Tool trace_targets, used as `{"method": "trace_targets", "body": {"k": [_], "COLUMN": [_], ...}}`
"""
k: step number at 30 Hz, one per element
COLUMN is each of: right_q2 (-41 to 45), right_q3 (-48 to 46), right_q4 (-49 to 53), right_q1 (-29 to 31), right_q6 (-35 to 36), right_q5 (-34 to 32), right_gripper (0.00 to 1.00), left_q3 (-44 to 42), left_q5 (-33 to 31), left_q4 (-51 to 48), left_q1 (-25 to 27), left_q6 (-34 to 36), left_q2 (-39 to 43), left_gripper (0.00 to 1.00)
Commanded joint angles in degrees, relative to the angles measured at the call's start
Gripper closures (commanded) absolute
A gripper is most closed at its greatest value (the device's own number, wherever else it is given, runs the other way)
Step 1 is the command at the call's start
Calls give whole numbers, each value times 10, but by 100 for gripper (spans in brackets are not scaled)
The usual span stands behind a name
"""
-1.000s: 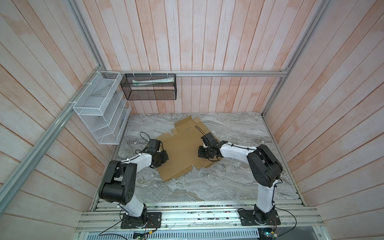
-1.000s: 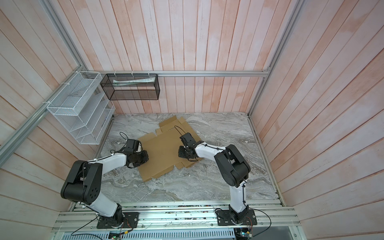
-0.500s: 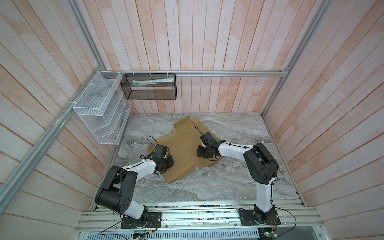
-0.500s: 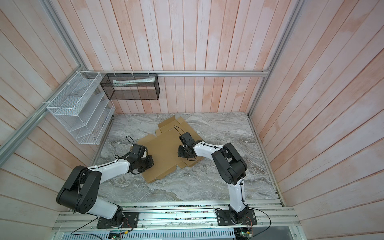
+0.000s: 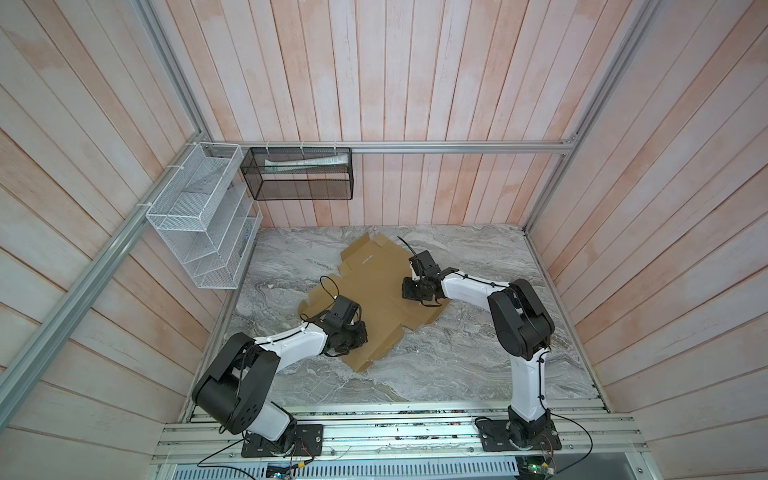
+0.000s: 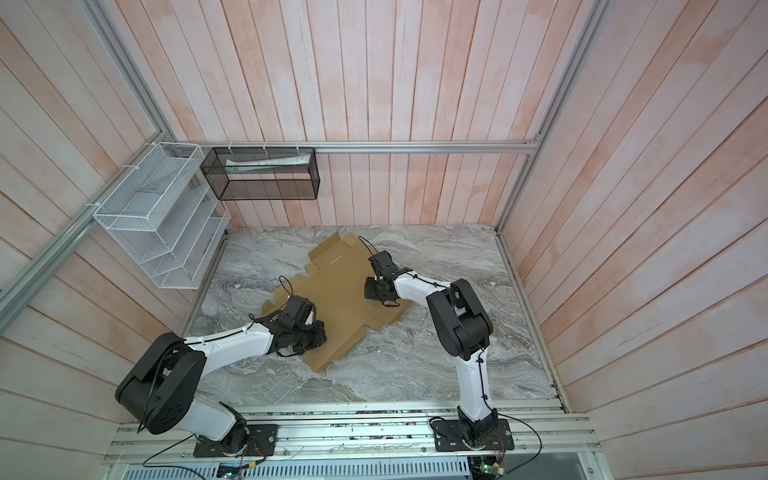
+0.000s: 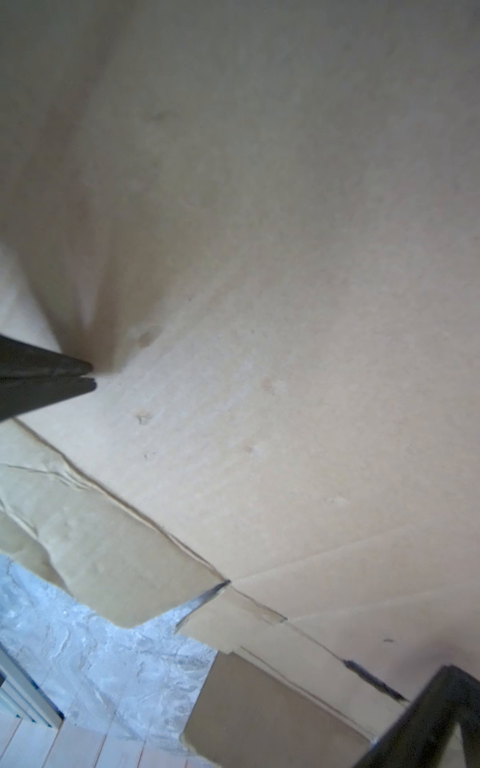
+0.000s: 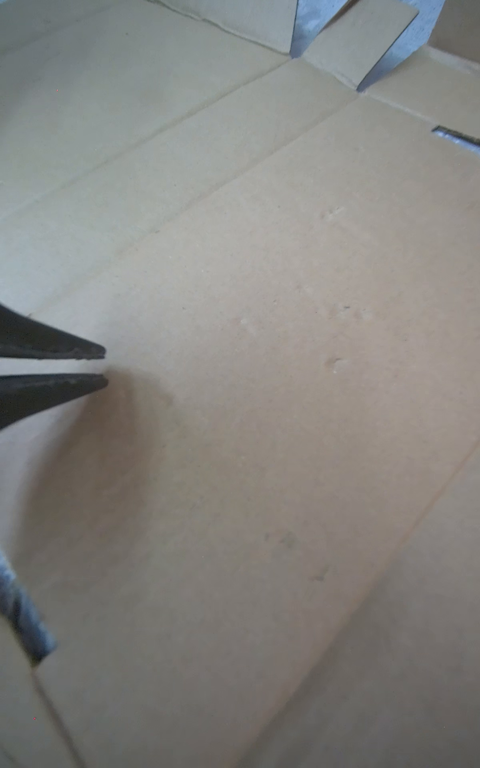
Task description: Fold the paper box
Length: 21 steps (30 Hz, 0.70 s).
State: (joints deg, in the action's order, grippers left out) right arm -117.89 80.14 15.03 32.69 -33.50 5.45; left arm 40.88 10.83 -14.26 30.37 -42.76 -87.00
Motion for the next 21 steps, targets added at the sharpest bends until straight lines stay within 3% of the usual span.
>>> {"method": "trace_targets", "body": {"k": [1, 10, 21], "right_q2": [43, 148, 158], "right_q3": [-10, -116, -167], "right_q4": [32, 33, 1], "right_q1": [6, 47, 71], "right_q6": [19, -34, -78], "right_q5": [-11, -18, -2], "right_gripper": [89, 88, 89], "left_q3": [50, 101, 54], "left_q5": [-23, -54, -46], "left_q4": [-45, -96, -54], "left_q1": [-30, -136, -189], "left_q6": [36, 132, 126], "left_q2": [6, 0, -16], "left_gripper": [100, 100, 100]}}
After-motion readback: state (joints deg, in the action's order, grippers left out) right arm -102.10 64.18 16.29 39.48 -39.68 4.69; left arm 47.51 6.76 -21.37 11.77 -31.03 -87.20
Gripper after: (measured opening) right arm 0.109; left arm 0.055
